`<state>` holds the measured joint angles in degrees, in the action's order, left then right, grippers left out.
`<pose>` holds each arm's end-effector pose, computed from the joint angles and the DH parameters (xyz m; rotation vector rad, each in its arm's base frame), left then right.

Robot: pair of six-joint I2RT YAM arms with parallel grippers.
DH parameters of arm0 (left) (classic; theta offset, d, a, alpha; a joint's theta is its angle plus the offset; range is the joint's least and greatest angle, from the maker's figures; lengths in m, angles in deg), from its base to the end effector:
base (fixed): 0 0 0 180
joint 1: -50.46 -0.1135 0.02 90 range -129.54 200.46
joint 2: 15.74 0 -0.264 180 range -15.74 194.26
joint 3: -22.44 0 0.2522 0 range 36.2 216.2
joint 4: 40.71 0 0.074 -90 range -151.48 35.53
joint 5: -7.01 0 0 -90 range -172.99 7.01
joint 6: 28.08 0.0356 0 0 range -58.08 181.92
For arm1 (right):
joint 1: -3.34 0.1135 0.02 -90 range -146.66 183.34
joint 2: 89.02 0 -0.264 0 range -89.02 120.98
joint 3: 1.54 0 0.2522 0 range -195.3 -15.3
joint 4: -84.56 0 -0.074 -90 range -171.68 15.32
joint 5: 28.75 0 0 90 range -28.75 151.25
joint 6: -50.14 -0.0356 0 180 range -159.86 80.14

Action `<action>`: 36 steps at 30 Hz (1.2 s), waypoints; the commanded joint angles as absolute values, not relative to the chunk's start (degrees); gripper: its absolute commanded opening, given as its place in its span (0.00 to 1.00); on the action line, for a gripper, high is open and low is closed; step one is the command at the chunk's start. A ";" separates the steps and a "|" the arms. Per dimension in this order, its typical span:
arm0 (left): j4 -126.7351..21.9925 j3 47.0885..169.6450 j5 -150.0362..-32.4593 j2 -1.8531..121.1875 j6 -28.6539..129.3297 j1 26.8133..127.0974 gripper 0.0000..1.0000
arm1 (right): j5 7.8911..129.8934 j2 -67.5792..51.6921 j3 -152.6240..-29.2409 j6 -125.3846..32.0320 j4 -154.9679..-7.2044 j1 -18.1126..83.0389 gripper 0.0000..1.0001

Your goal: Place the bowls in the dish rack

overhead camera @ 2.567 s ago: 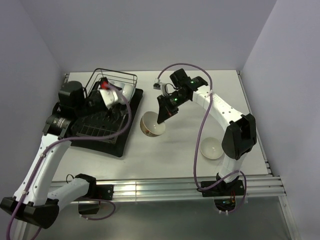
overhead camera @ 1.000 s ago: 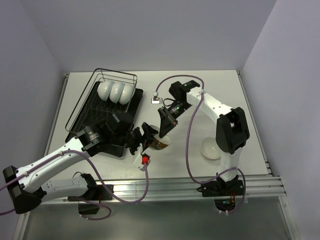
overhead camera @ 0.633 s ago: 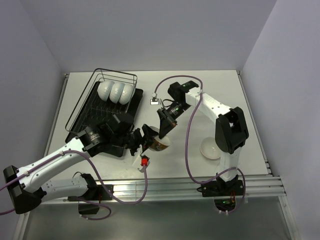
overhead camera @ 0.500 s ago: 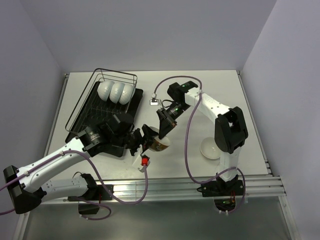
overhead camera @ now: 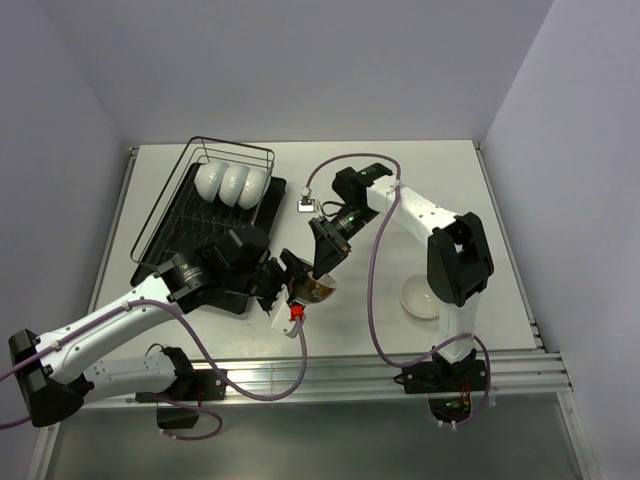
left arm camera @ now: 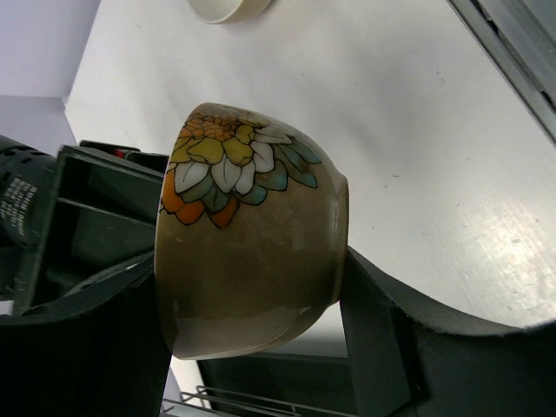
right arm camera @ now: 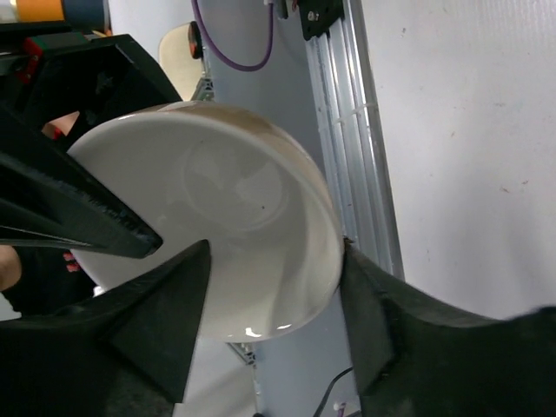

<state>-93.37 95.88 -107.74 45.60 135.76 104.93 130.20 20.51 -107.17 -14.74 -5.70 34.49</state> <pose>0.1162 -0.1883 0.3289 2.0847 0.7619 -0.3066 0.2861 0.2117 0.2585 1.1309 -2.2306 -1.7102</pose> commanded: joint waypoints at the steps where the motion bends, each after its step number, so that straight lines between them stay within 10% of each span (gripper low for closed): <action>1: -90.95 96.49 -108.03 44.03 132.50 105.30 0.00 | 131.48 20.14 -109.25 -15.16 -0.20 34.71 0.70; 19: -90.51 100.09 -111.45 44.11 119.67 102.32 0.00 | 128.49 19.08 -114.87 -25.53 -7.24 25.14 0.90; 36: -101.48 118.19 -129.82 54.83 112.01 73.33 0.00 | 129.01 17.76 -114.18 -23.96 -6.27 21.88 0.91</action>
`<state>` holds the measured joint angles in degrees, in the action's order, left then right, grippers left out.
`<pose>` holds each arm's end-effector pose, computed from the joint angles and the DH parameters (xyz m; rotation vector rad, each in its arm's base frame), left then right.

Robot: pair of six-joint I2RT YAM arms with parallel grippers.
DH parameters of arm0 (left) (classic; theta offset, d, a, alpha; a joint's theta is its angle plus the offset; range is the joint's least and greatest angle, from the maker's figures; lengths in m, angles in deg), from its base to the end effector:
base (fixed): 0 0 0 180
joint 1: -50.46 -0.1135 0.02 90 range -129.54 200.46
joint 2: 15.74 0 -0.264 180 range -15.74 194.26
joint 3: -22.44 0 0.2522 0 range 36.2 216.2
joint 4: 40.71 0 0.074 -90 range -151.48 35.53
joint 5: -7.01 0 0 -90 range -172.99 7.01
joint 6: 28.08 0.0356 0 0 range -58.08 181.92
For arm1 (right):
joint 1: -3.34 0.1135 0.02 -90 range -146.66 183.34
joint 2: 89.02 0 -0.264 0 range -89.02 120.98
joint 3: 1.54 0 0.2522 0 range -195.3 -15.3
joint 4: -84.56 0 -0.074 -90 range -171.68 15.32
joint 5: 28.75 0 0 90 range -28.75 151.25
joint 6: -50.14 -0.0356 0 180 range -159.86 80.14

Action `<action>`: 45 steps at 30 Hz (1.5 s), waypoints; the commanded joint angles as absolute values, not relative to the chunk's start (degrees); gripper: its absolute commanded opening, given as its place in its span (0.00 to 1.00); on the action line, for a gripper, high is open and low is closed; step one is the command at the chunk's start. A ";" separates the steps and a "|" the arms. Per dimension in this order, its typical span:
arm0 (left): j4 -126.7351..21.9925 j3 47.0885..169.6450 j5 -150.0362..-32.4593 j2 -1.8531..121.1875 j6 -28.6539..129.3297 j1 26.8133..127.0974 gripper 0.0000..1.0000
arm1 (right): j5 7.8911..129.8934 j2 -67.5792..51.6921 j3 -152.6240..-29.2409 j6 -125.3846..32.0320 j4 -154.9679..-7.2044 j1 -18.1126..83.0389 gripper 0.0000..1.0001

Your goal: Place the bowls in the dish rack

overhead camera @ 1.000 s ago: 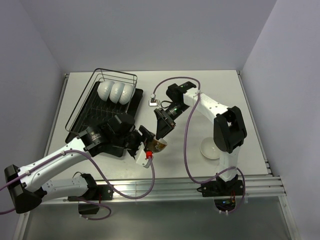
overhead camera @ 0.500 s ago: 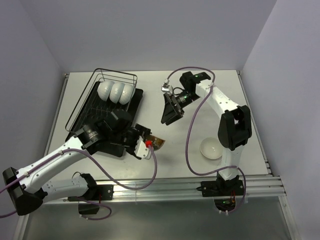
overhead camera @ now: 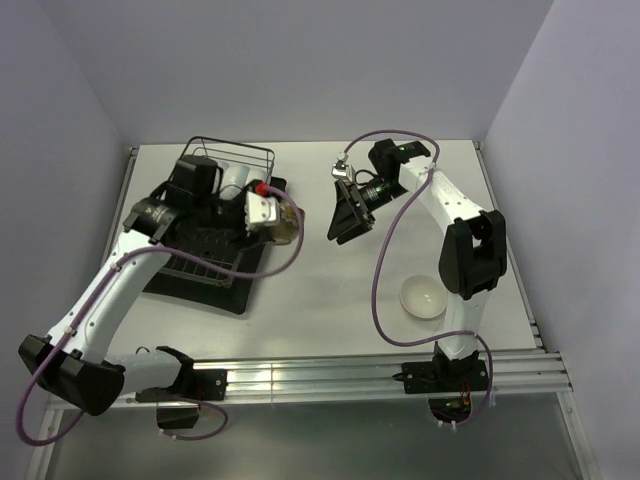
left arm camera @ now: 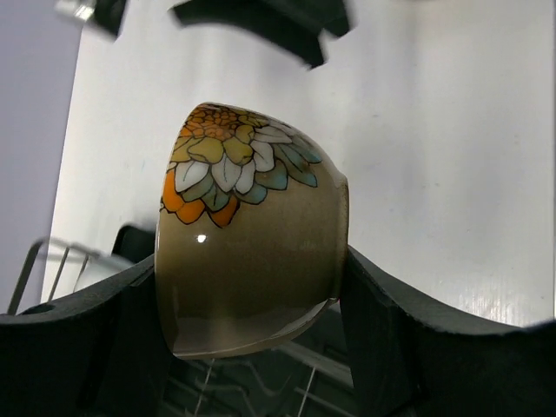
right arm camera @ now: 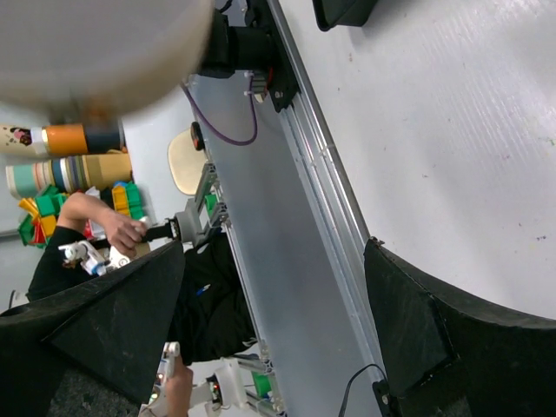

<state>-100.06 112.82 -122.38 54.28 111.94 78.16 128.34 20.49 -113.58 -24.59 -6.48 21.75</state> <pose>0.2065 -0.1340 0.3855 1.5929 1.4067 -0.5422 0.3365 0.1466 0.2858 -0.8044 2.4722 1.7249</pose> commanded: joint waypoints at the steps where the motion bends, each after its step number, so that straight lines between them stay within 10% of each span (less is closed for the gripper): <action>1: -103.50 119.07 -131.66 56.06 112.54 71.74 0.00 | 129.01 17.76 -114.00 -23.87 -6.18 21.88 0.91; 19: -133.22 131.83 -139.85 69.96 139.69 42.03 0.00 | 129.02 17.59 -111.72 -23.69 -6.80 21.88 0.92; 45: -133.40 109.85 -133.79 60.90 155.35 40.52 0.00 | 126.20 16.18 -108.02 -26.06 -10.23 24.43 0.92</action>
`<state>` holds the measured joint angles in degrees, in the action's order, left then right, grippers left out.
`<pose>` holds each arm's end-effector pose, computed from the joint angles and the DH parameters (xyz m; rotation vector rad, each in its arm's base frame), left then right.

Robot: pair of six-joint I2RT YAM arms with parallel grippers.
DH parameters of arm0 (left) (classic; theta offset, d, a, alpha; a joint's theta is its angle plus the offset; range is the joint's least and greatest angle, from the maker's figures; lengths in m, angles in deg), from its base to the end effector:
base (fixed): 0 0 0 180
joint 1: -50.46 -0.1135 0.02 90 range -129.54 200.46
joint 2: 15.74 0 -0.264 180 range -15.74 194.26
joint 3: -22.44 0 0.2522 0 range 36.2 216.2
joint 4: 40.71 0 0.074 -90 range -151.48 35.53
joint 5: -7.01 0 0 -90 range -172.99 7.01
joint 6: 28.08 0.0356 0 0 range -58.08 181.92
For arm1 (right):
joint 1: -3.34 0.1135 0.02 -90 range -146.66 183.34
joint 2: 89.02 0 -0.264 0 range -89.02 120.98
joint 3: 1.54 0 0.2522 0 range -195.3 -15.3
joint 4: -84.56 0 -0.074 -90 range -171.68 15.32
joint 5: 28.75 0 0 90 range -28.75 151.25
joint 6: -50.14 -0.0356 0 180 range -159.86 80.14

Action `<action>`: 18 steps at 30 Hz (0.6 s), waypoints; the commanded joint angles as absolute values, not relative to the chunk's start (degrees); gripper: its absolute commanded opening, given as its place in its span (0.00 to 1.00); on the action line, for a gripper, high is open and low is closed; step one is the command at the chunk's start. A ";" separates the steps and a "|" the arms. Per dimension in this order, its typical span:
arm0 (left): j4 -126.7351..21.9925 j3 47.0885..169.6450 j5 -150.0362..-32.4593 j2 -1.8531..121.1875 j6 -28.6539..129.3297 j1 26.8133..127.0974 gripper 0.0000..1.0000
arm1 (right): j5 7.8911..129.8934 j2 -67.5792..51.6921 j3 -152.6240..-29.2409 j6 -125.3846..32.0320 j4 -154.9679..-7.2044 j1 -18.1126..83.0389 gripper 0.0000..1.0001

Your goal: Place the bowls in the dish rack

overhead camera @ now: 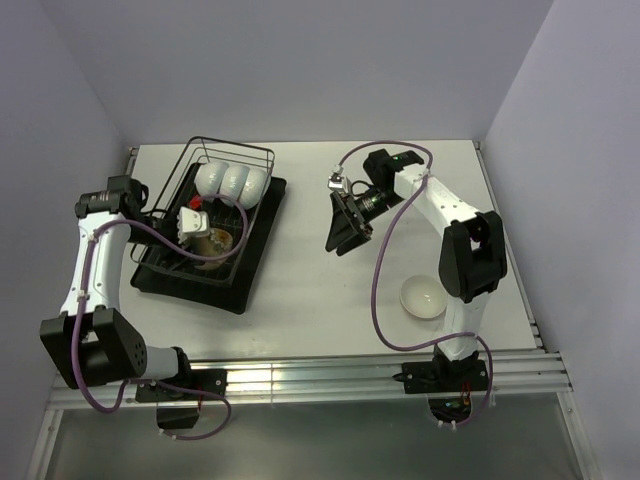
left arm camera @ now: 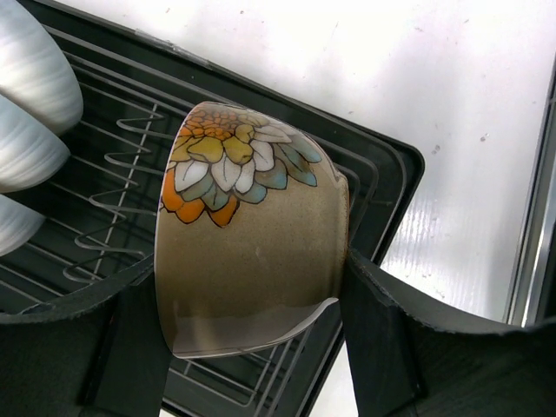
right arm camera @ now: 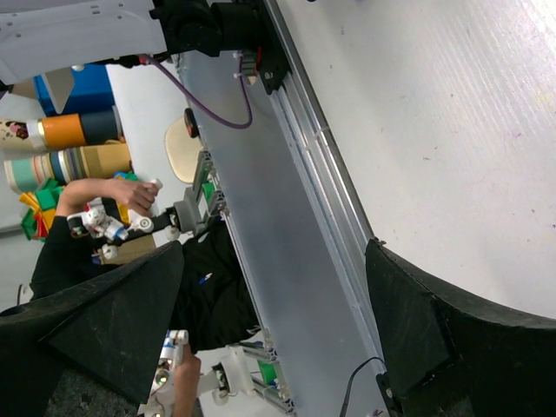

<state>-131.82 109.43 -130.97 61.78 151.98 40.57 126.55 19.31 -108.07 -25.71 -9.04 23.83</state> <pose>0.2271 0.0128 0.3160 1.5760 1.7535 -0.5425 0.3239 0.1556 0.2674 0.8043 -2.4907 -1.6767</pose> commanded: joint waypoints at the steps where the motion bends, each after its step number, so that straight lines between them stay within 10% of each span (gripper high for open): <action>1: -133.40 109.68 -133.96 61.16 155.87 40.61 0.00 | 126.20 16.18 -108.02 -26.06 -10.31 24.34 0.92; 18: -133.40 108.71 -129.22 68.63 157.45 44.22 0.00 | 126.11 16.53 -107.23 -25.36 -10.05 24.96 0.92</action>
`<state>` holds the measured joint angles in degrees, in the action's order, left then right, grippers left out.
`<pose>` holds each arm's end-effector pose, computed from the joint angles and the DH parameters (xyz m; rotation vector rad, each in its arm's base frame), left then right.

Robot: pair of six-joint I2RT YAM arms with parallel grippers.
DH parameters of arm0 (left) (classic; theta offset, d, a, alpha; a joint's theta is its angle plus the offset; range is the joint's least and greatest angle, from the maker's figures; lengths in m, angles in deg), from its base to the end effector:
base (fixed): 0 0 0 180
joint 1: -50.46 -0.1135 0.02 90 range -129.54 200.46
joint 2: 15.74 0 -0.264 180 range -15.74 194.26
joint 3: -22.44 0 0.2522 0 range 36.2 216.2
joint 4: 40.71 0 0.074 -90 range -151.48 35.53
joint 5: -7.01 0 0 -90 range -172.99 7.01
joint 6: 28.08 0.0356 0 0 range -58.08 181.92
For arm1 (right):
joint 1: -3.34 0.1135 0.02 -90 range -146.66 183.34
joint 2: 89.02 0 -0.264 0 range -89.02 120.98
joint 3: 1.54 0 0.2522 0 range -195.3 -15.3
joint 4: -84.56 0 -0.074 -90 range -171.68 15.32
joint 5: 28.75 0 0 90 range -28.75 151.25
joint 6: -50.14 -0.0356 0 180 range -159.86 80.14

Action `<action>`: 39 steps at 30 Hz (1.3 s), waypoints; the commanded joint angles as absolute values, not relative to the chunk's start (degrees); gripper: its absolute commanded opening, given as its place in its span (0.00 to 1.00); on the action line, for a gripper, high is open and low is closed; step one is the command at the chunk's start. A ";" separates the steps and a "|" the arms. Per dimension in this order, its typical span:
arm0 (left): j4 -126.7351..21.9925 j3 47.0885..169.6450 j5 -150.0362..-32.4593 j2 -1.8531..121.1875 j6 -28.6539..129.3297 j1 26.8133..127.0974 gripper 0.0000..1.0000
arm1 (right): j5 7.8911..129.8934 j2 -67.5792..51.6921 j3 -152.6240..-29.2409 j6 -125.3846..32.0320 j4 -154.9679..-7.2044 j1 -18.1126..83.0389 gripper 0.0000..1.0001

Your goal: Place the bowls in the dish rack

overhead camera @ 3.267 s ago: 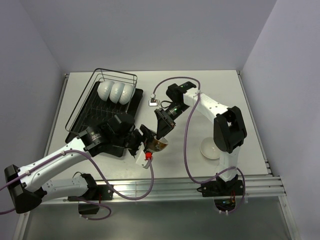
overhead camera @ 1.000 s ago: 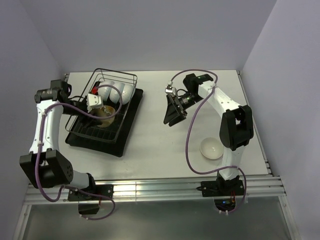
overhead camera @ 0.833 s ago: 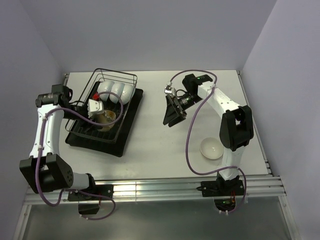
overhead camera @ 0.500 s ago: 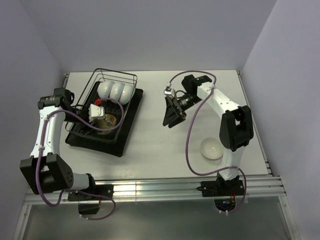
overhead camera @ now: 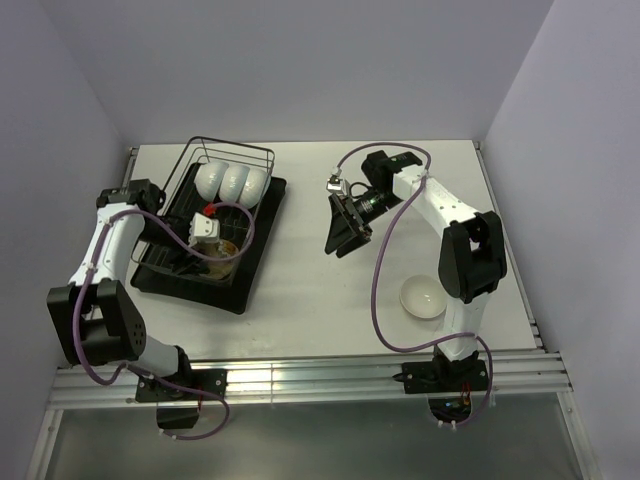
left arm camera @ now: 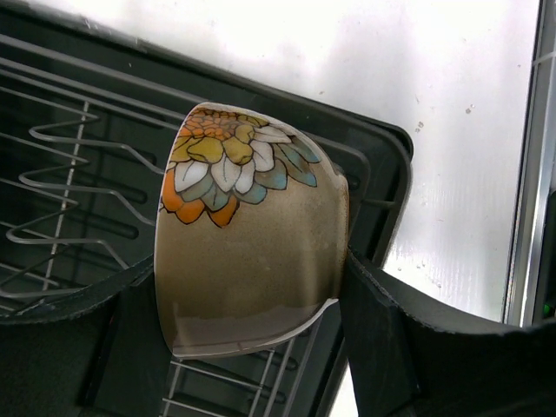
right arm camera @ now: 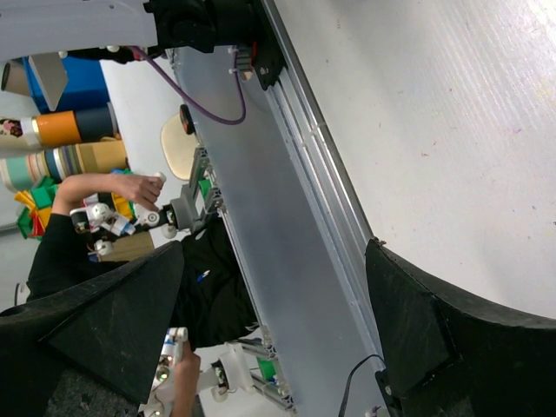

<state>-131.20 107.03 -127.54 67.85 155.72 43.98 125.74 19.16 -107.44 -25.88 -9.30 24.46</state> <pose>0.2448 0.0027 0.2809 1.7045 1.7796 -0.6385 0.3213 0.1585 0.2650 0.8120 -2.4921 -1.6524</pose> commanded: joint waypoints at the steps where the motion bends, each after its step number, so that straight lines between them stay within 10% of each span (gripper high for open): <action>1: -133.40 108.79 -129.13 69.16 157.37 44.39 0.00 | 126.20 16.71 -107.32 -25.19 -9.96 24.96 0.92; 13: -133.23 110.64 -127.46 74.26 156.75 45.80 0.20 | 126.64 17.06 -107.32 -24.48 -9.17 25.22 0.92; 26: -133.22 113.98 -127.20 77.43 154.38 46.33 0.86 | 126.91 17.06 -107.06 -23.60 -8.65 25.92 0.92; 39: -133.22 120.21 -128.60 77.69 151.83 46.33 0.90 | 127.43 16.88 -106.97 -22.37 -7.59 26.72 0.93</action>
<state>-131.68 116.90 -126.58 77.89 152.29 46.03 126.00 19.16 -107.41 -23.61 -8.67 26.01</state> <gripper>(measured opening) 0.902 0.925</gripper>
